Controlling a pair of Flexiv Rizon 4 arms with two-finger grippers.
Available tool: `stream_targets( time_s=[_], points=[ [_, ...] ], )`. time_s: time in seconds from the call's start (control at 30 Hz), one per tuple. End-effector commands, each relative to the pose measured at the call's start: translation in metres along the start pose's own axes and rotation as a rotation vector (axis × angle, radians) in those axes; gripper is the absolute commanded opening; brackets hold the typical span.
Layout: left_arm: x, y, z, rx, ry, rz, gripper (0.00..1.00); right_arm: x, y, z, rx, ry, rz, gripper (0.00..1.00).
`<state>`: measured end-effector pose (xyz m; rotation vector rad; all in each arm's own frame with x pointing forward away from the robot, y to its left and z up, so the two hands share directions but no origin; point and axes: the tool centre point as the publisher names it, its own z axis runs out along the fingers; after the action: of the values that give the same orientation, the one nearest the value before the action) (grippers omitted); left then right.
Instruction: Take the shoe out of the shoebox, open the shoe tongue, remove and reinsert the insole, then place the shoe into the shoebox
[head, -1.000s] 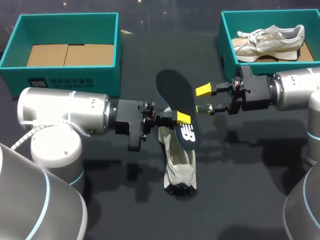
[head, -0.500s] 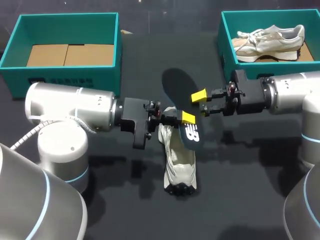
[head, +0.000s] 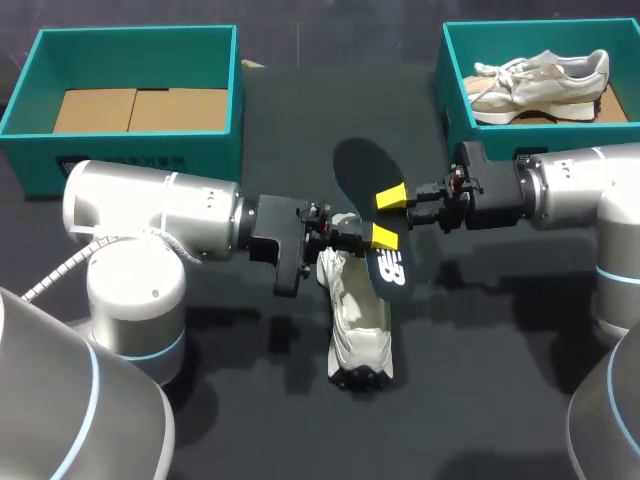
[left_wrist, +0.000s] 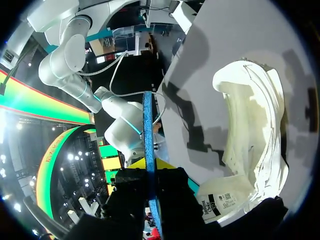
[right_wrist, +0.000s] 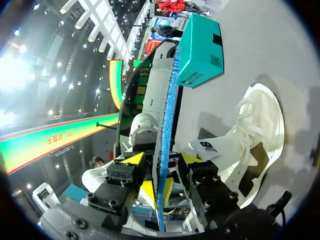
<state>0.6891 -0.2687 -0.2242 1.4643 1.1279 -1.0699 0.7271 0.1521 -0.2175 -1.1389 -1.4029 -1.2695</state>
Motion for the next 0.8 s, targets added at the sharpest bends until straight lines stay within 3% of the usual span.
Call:
stream_targets(
  time_s=[0.03,0.37,0.63,0.7,0.8],
  points=[
    [0.0015,0.0003,0.0058,0.001,0.003,0.003,0.0,-0.0014,0.0003,0.0025,0.001,0.0,0.001,0.36],
    [0.0043,-0.0002,0.0081,-0.001,0.01,0.007,0.0,-0.0012,-0.0016,0.0022,-0.003,0.002,0.002,0.18],
    [0.0044,-0.0021,0.0068,-0.008,0.013,0.011,0.0,-0.0002,-0.0028,0.0015,-0.008,0.006,-0.001,0.11],
    [0.0049,-0.0026,0.0065,-0.008,0.015,0.01,0.0,0.0002,-0.0033,0.0012,-0.009,0.007,-0.002,0.0],
    [0.0052,-0.003,0.0065,-0.01,0.016,0.009,0.0,0.0003,-0.0035,0.0012,-0.009,0.006,-0.004,0.0]
  ],
)
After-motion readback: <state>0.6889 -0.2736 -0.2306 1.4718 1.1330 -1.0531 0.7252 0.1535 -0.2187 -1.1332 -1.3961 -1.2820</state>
